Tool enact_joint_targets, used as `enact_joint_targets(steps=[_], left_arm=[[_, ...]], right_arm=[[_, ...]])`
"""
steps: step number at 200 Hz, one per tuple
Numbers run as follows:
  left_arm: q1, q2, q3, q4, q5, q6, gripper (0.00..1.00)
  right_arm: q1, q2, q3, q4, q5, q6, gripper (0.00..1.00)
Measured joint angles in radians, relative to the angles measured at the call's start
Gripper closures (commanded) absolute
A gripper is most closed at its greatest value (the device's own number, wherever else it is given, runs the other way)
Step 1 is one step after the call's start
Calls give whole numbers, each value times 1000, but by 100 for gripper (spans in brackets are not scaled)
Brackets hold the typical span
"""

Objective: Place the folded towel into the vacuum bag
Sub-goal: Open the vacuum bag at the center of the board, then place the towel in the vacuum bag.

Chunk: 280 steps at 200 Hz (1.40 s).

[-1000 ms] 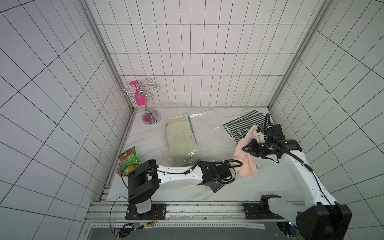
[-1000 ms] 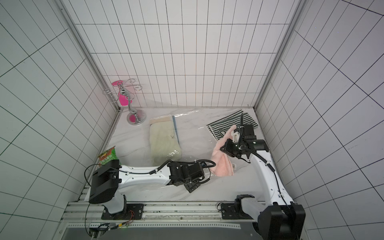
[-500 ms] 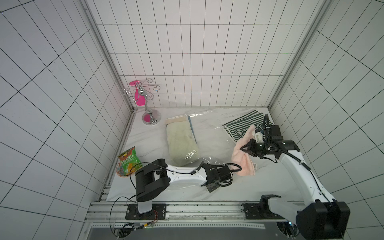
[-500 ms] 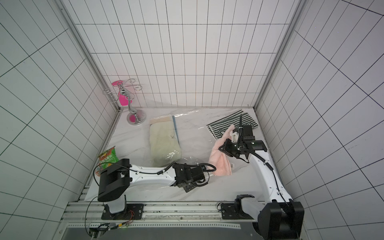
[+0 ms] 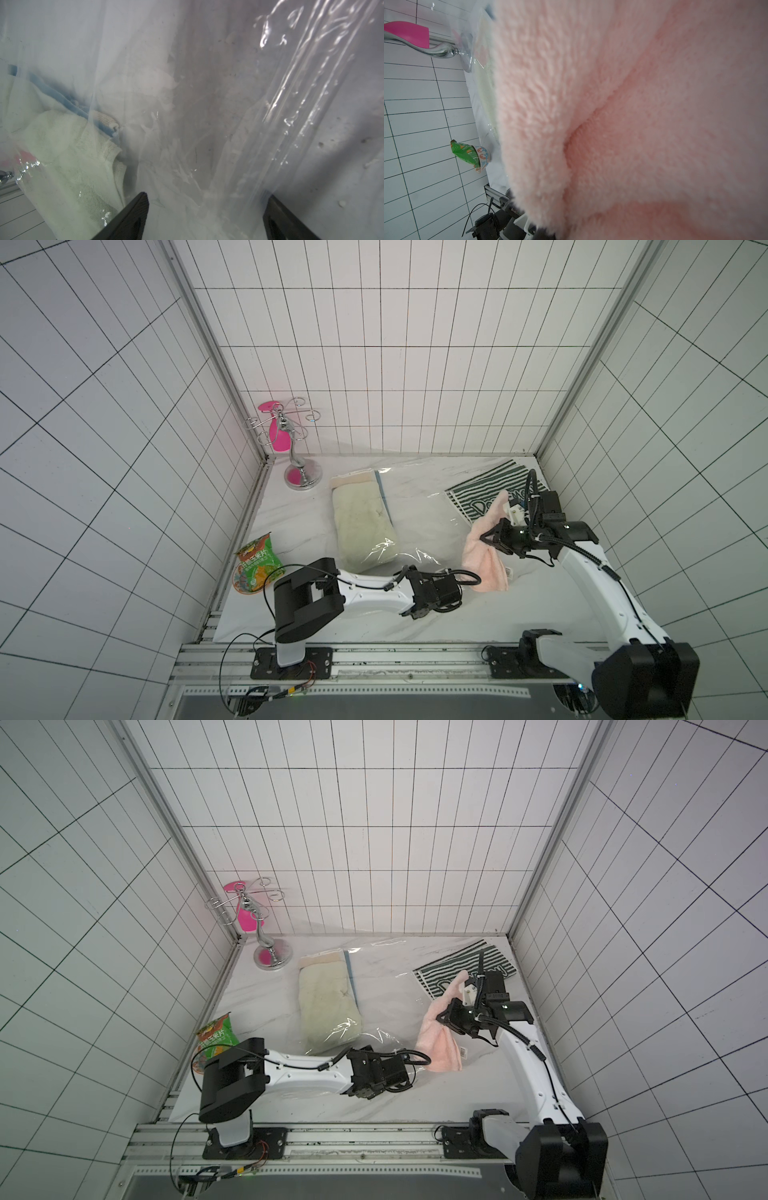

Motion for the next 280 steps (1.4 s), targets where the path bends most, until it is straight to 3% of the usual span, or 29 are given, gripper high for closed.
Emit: enact_joint_targets(steps=[25,47,83,134,192,233,280], left_arm=[[0,-1,-19,12,-19,14,41],[0,-10,-47,31,-24,37,70],[13,-24,-52,42,-79,68,100],[100,-130,-50,34,-96,124,100],[302,-351,29,-10,95,135,100],[388,-341,185,-89,204,137,100],[398,-263,292,-139,247,130,100]], right_arm=[[0,0,-7,3,0,0,100],[0,0,-8,3,0,0,100],[0,-1,-8,3,0,2,100],[0,-11,-8,2,1,3,100],[35,-82,-6,-74,47,-21,100],[343,-120,37,-198,214,-83,100],[766,-152,185,-247,328,-151,100]])
